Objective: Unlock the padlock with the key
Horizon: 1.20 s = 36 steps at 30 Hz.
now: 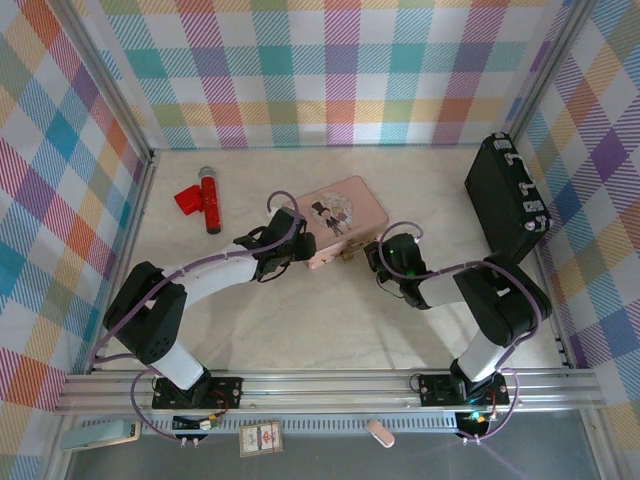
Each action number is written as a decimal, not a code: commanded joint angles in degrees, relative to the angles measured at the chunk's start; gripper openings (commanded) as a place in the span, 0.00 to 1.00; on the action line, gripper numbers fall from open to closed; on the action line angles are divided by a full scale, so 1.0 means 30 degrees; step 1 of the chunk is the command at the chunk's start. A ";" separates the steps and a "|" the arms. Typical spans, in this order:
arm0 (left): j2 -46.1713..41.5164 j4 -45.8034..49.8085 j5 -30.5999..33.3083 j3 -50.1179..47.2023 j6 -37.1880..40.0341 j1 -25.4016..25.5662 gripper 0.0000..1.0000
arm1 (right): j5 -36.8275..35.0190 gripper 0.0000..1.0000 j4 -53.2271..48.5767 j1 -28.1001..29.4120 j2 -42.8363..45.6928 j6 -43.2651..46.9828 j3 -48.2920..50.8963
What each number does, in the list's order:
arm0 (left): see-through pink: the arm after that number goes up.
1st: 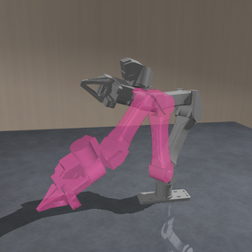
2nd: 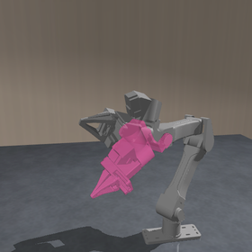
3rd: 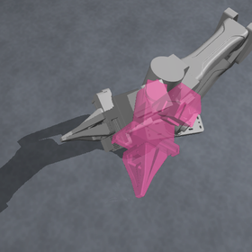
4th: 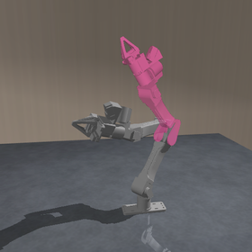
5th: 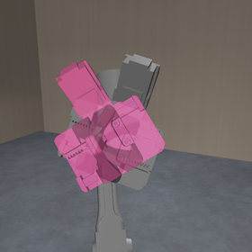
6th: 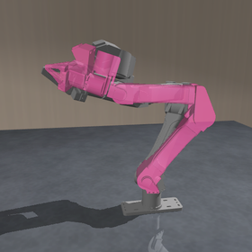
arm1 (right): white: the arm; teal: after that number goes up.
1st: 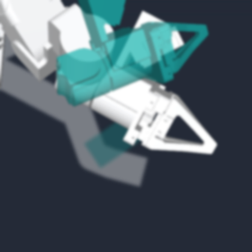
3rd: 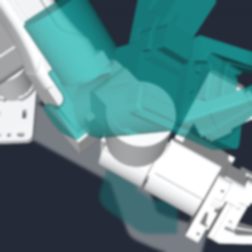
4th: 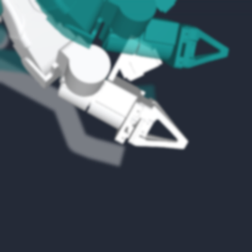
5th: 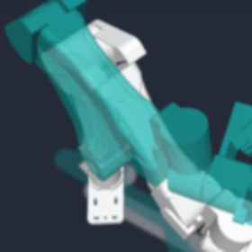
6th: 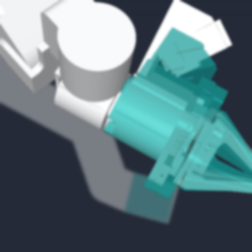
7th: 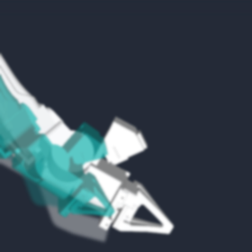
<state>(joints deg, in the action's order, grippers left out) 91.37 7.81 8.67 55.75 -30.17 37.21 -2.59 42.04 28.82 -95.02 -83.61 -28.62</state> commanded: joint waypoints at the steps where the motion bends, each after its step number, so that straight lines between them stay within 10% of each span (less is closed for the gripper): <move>1: -0.0061 0.2047 0.0016 -0.0170 0.0448 0.0252 0.49 | -0.0365 0.00 -0.1149 -0.0288 0.0516 0.0313 0.0513; 13: -0.1981 0.2364 -0.0347 -0.0444 0.1505 0.0219 0.55 | -0.0907 0.00 -0.3645 -0.0713 0.2809 0.2756 0.0737; 21: -0.9100 0.0457 0.1922 -0.6008 0.1889 0.0223 0.58 | -0.1305 0.00 -0.7195 -0.0846 0.7182 0.6575 0.1601; 36: -1.7867 0.2539 0.5344 -0.9874 0.4616 -0.0008 0.65 | -0.3678 0.00 -2.1401 -0.0934 1.7583 1.4484 0.0708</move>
<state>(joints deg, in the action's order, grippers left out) 37.65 14.94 21.87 25.54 -19.62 37.36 -11.42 -12.21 26.28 -43.79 -45.28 -24.53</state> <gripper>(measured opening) 0.653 0.063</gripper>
